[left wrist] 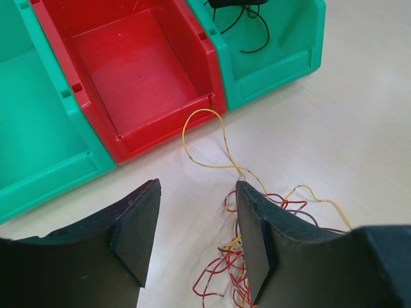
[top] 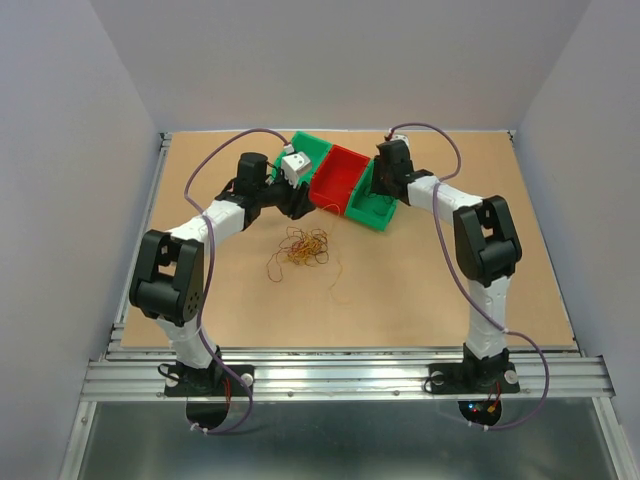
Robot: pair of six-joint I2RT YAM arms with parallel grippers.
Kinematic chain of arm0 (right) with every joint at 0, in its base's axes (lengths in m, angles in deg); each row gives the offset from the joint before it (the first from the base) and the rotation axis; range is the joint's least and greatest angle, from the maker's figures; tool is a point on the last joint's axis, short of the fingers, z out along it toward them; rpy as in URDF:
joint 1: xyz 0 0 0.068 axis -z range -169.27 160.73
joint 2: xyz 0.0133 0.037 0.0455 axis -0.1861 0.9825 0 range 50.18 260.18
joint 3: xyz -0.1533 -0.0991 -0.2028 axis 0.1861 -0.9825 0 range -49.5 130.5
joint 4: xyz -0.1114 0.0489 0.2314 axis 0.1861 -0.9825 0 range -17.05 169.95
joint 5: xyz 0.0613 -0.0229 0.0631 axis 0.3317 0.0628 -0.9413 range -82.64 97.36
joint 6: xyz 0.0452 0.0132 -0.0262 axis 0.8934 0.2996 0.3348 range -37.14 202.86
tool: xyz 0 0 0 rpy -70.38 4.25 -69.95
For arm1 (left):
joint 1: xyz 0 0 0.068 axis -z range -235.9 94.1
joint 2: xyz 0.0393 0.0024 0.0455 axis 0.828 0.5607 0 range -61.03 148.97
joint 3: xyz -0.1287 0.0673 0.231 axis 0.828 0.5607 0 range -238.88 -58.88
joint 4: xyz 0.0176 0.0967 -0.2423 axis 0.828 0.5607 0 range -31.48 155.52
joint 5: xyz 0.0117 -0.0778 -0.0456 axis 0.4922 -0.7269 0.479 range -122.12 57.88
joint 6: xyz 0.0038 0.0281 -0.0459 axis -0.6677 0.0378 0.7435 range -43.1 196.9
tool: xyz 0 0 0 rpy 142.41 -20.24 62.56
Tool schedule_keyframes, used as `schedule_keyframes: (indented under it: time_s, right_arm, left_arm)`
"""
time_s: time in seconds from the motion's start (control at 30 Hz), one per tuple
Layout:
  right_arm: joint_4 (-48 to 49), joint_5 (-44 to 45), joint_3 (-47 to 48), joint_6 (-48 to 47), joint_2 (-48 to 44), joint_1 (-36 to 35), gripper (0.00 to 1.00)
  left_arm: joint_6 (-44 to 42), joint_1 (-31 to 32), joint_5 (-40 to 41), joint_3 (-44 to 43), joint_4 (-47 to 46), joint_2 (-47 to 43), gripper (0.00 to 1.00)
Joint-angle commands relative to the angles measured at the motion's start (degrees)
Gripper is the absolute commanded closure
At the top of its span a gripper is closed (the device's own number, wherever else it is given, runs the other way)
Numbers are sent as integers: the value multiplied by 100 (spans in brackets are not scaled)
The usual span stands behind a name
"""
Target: Untangle the cables
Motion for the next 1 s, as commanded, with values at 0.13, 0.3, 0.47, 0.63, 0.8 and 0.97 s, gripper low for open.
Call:
schedule_keyframes:
  time_s: [0.13, 0.3, 0.47, 0.63, 0.8, 0.97]
  right_arm:
    - [396, -126, -549, -213, -1111, -199, 59]
    - [537, -161, -690, -195, -1287, -234, 79]
    - [546, -267, -585, -195, -1120, -252, 98]
    - [546, -144, -602, -195, -1137, -261, 99]
    - [677, -406, -857, -256, -1523, -270, 99]
    - [801, -750, -1129, -511, -1779, -331, 91]
  left_arm:
    - [-145, 184, 154, 138, -283, -553, 37]
    - [-180, 211, 224, 200, -336, -659, 37]
    - [-197, 237, 216, 217, -336, -668, 37]
    - [-206, 255, 216, 217, -327, -659, 37]
    - [-215, 281, 304, 375, -476, -843, 13]
    - [-583, 552, 286, 428, -328, -940, 6]
